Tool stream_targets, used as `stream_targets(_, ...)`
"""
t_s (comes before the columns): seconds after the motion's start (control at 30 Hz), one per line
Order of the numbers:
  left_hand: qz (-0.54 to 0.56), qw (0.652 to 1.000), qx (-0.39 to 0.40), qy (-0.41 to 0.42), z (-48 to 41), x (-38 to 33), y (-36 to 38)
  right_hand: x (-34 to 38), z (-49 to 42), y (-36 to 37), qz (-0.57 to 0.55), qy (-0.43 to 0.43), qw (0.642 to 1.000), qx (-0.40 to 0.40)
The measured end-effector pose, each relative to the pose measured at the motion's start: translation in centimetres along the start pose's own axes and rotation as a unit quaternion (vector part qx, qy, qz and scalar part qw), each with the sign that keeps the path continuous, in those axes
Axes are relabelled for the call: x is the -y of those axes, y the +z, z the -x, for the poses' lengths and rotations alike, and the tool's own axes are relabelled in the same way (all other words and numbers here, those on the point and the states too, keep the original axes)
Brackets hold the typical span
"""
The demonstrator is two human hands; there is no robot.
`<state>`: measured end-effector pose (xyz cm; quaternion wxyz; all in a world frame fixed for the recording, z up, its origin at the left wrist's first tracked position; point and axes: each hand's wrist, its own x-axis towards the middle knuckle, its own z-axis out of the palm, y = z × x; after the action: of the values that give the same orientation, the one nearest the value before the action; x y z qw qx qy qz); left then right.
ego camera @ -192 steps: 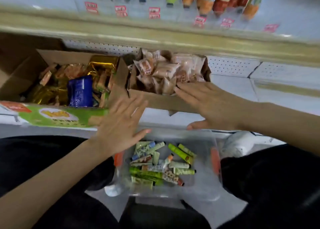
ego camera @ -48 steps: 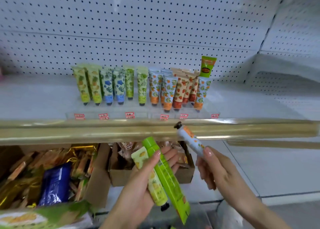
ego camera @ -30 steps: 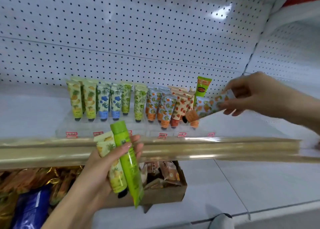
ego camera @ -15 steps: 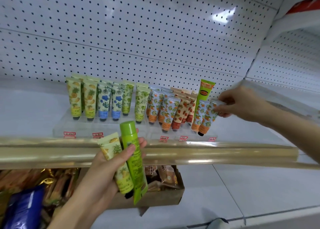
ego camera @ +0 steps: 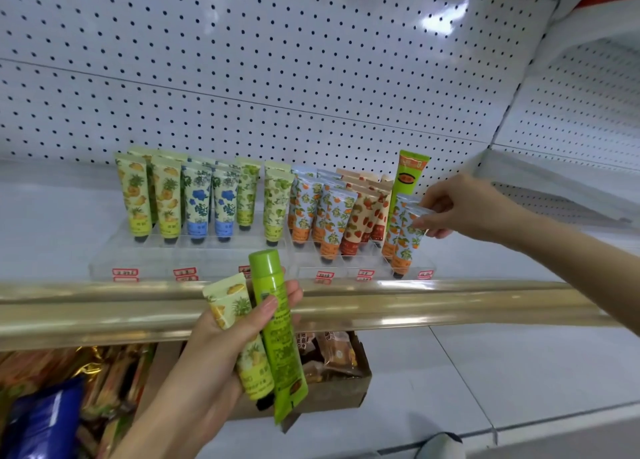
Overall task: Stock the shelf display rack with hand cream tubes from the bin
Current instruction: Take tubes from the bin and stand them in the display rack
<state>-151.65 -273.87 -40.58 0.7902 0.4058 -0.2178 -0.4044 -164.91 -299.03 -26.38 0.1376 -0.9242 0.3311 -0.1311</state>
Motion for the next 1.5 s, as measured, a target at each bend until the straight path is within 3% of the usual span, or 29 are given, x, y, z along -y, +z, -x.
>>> stream_targets(0.4, 0.015, 1.000, 0.008, 0.000, 0.1, -0.2, 0.0, -0.6, 0.2, -0.2, 0.001, -0.006, 1.000, -0.004)
stream_targets(0.47, 0.026, 1.000, 0.013, -0.002, 0.1, -0.3, 0.2, -0.7, 0.5, -0.7, 0.006, -0.011, 0.999, -0.032)
stream_targets(0.57, 0.052, 0.999, 0.015, -0.002, 0.0, -0.4, 0.4, -0.6, 1.6, -1.4, 0.023, -0.051, 0.989, -0.138)
stream_targets(0.67, 0.081, 0.997, 0.013, 0.008, -0.1, -0.3, 0.7, 0.6, 3.7, -1.3, -0.054, -0.085, 0.980, -0.173)
stream_targets(0.9, 0.150, 0.987, 0.054, 0.006, -0.2, -0.5, 2.5, 3.8, 9.3, 4.0, -0.191, -0.070, 0.977, 0.058)
stream_targets(1.1, 0.179, 0.983, 0.030, 0.007, -0.4, 0.0, 5.3, 4.1, 11.5, 8.4, -0.330, -0.012, 0.932, 0.148)
stream_targets(1.37, 0.161, 0.986, -0.048, -0.017, -0.4, 0.9, 6.8, 1.9, 13.3, 8.4, -0.431, 0.064, 0.899, 0.040)
stream_targets(1.5, 0.151, 0.982, -0.103, -0.049, 0.0, 1.6, 7.8, -0.5, 13.8, 6.1, -0.380, 0.025, 0.924, -0.040)
